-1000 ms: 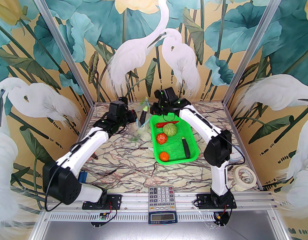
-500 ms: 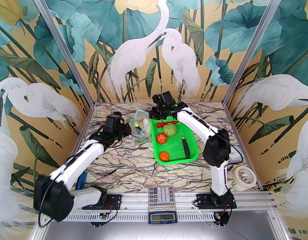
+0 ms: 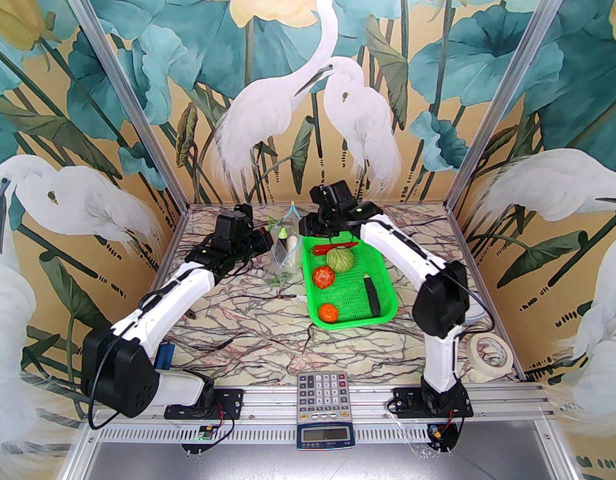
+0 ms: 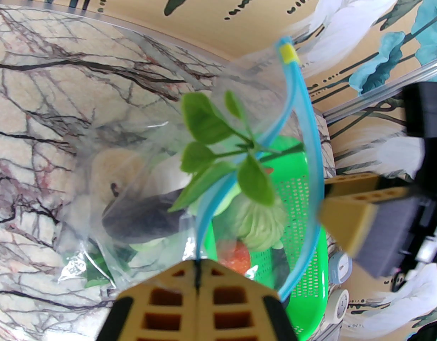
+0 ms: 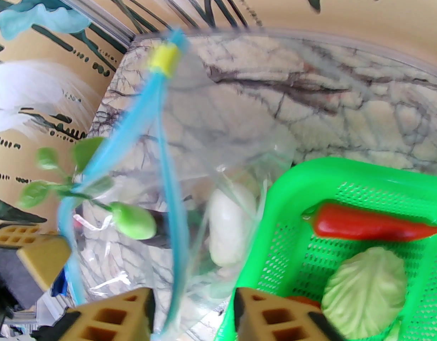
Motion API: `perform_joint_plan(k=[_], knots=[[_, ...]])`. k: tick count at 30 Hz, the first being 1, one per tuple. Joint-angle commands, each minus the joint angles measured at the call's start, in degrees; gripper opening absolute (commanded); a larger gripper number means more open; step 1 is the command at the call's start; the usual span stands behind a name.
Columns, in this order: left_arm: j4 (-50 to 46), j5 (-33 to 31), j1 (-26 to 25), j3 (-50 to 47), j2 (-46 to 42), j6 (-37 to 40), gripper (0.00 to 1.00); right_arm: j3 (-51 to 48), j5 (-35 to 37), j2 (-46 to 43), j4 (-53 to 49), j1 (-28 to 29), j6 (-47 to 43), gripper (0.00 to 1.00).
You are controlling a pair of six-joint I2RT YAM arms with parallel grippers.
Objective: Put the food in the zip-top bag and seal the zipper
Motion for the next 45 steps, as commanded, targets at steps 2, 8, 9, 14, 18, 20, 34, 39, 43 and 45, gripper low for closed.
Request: perform_joint_plan(k=[2, 8, 9, 14, 18, 20, 34, 39, 43, 45], knots=[[0.9, 2.4, 0.1, 2.1, 1.1, 1.1, 0.00, 2.8, 1.4, -3.9, 2.4, 0.0, -3.9, 0.46], [0.7, 2.7, 0.1, 2.4, 1.4, 1.2, 0.00, 10.6, -0.8, 1.3, -0.6, 0.8, -4.6, 0.32], [0.7, 2.9, 0.1, 2.5, 1.4, 1.2, 0.00, 11.7, -0.8, 2.1, -1.2, 1.1, -4.7, 0.32], [0.5, 3.1, 0.0, 3.1, 1.7, 1.4, 0.00, 17.5, -0.9, 7.1, -4.0, 2.4, -4.6, 0.40], [0.1, 3.1, 0.1, 3.3, 1.8, 1.7, 0.00, 21.9, -0.5, 10.6, -6.3, 3.0, -4.2, 0.40], [-0.1, 3.1, 0.0, 3.4, 1.7, 1.9, 0.00, 23.9, -0.4, 12.1, -7.0, 3.1, -3.8, 0.40], [-0.5, 3.6, 0.0, 3.9, 2.5, 2.3, 0.00, 25.9, -1.0, 15.8, -5.2, 3.6, -1.8, 0.35], [-0.4, 4.0, 0.1, 4.4, 3.0, 2.5, 0.00, 26.6, -1.0, 16.8, -5.2, 4.0, -1.5, 0.35], [-0.5, 4.2, 0.1, 4.6, 3.1, 2.6, 0.00, 27.5, -1.3, 17.6, -5.5, 4.1, -1.2, 0.35], [-0.6, 4.2, 0.1, 4.6, 3.0, 2.7, 0.00, 27.5, -1.3, 17.8, -5.6, 4.2, -1.1, 0.34]])
